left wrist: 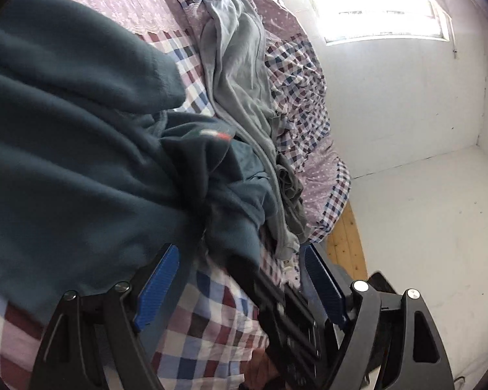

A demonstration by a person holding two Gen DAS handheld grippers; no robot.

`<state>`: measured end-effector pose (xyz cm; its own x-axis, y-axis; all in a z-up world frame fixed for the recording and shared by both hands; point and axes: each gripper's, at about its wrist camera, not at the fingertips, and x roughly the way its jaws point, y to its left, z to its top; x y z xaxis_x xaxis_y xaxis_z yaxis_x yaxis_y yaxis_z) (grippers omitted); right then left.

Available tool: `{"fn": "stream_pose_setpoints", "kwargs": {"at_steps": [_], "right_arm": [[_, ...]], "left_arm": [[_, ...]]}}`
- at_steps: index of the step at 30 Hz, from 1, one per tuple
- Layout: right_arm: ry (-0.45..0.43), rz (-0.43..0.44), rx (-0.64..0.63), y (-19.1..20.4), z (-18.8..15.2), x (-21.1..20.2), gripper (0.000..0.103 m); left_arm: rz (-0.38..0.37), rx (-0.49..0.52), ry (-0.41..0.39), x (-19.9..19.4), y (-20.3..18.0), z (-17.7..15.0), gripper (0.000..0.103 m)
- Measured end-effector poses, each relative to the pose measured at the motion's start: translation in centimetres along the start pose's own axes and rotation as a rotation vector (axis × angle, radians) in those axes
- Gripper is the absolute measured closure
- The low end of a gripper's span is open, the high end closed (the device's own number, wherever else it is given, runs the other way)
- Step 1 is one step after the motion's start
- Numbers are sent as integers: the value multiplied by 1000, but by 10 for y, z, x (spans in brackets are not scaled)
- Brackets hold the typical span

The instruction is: Fold clothes

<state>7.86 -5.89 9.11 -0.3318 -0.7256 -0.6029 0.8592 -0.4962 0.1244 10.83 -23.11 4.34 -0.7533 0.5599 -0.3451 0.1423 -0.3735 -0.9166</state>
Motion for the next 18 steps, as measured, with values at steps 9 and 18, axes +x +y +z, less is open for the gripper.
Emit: {"fn": "stream_pose_setpoints", "kwargs": {"at_steps": [9, 18], "right_arm": [[-28, 128, -26, 14, -10, -32, 103], [-2, 179, -35, 19, -25, -42, 102]], "left_arm": [[-16, -5, 33, 23, -9, -2, 32], [63, -27, 8, 38, -6, -1, 63]]}}
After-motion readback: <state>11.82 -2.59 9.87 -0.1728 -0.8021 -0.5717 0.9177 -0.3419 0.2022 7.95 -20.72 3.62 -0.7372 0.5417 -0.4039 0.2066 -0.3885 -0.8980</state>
